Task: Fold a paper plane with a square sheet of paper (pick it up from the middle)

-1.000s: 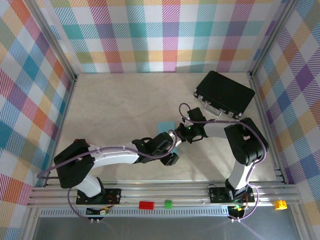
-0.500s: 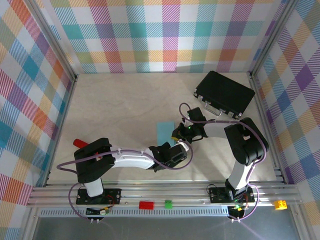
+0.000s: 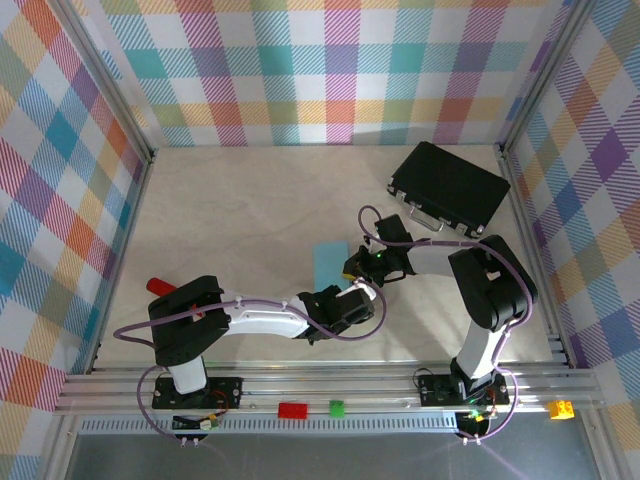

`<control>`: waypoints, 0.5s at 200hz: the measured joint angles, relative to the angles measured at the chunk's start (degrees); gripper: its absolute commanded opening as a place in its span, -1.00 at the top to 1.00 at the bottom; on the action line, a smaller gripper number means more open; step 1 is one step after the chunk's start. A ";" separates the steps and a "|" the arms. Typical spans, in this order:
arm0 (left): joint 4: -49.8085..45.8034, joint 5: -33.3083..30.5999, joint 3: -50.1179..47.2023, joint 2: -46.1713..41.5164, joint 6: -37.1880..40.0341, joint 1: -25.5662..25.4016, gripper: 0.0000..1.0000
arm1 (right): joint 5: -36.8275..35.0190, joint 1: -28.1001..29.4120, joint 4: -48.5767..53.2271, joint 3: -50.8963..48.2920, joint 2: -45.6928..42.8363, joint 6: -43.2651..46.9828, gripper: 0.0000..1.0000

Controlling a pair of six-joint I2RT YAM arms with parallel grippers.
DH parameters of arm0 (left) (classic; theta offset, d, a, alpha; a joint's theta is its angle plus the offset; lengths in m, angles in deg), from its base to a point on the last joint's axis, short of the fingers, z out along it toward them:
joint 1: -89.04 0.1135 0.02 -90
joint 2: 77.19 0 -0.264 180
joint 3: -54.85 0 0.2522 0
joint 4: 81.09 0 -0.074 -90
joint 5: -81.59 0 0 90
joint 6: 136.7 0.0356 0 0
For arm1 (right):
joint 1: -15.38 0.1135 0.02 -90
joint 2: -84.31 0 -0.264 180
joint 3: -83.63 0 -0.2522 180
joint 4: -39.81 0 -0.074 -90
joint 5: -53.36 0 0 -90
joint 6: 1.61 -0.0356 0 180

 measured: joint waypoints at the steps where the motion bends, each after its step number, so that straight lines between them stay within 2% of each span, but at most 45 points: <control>1: -0.02 -0.02 0.00 0.00 0.00 0.00 0.41 | 0.00 0.00 0.00 0.00 0.00 0.00 0.68; 18: 0.07 -0.02 0.00 0.00 -0.46 0.00 0.61 | -0.02 0.00 0.02 0.02 0.00 -0.02 0.66; 45: 0.15 -0.02 0.00 0.00 -0.66 0.00 0.81 | -0.02 0.00 0.26 0.02 0.00 0.00 0.58; 69: 0.24 0.00 0.00 0.00 -1.07 0.00 0.86 | -0.15 0.00 0.79 0.04 -0.24 0.15 0.28; 84: 0.35 0.20 0.00 -0.04 -1.66 0.02 0.97 | -1.07 -0.02 2.38 0.04 -1.38 0.44 0.18; 100: 0.28 1.53 0.00 -0.26 -2.80 0.48 0.98 | -3.69 -0.33 5.62 0.00 -4.48 1.38 0.07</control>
